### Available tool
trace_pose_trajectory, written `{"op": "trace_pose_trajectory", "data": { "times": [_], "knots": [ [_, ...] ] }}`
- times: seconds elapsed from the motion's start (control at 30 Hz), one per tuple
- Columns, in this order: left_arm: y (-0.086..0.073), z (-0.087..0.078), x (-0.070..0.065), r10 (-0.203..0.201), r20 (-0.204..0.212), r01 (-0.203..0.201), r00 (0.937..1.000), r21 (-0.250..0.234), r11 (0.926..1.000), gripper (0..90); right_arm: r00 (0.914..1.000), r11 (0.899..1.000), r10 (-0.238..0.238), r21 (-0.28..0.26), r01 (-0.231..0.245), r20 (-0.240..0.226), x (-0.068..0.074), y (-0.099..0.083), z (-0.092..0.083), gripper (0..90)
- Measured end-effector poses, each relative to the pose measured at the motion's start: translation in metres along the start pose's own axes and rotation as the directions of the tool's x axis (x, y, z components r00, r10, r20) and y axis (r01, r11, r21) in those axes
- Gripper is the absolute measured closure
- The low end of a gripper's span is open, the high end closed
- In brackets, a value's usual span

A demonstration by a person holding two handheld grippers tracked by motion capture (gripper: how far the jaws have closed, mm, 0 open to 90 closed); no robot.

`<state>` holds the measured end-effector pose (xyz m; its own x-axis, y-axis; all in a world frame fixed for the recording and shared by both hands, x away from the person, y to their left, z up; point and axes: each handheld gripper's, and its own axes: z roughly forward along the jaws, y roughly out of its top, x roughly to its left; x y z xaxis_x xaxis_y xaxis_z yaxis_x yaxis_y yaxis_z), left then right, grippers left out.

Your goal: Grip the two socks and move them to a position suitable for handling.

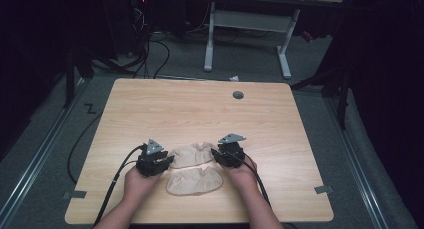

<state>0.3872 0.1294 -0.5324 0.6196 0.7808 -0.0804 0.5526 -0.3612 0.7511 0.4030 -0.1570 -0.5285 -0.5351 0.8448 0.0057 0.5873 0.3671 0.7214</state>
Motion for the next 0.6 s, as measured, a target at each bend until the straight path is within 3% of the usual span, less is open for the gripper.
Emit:
{"op": "trace_pose_trajectory", "data": {
  "times": [0.33,0.43,0.6],
  "knots": [
    [-0.0024,0.0003,-0.0058,0.016,0.017,-0.016,0.9997,-0.012,0.9998,85.5,0.9999,1.0,0.001,-0.003,-0.001,-0.011,0.0049,-0.0013,0.0,78.2],
    [-0.0032,0.0,-0.0064,0.02,0.012,-0.02,0.9997,-0.017,0.9997,86.4,0.9998,1.0,-0.004,-0.005,0.004,-0.019,0.0063,-0.0015,0.0002,83.3],
    [-0.004,-0.0015,-0.0056,0.02,0.003,-0.02,0.9998,-0.026,0.9994,86.9,0.9995,1.0,-0.027,0.001,0.027,-0.017,0.0095,-0.0001,0.0002,84.7]
  ]
}}
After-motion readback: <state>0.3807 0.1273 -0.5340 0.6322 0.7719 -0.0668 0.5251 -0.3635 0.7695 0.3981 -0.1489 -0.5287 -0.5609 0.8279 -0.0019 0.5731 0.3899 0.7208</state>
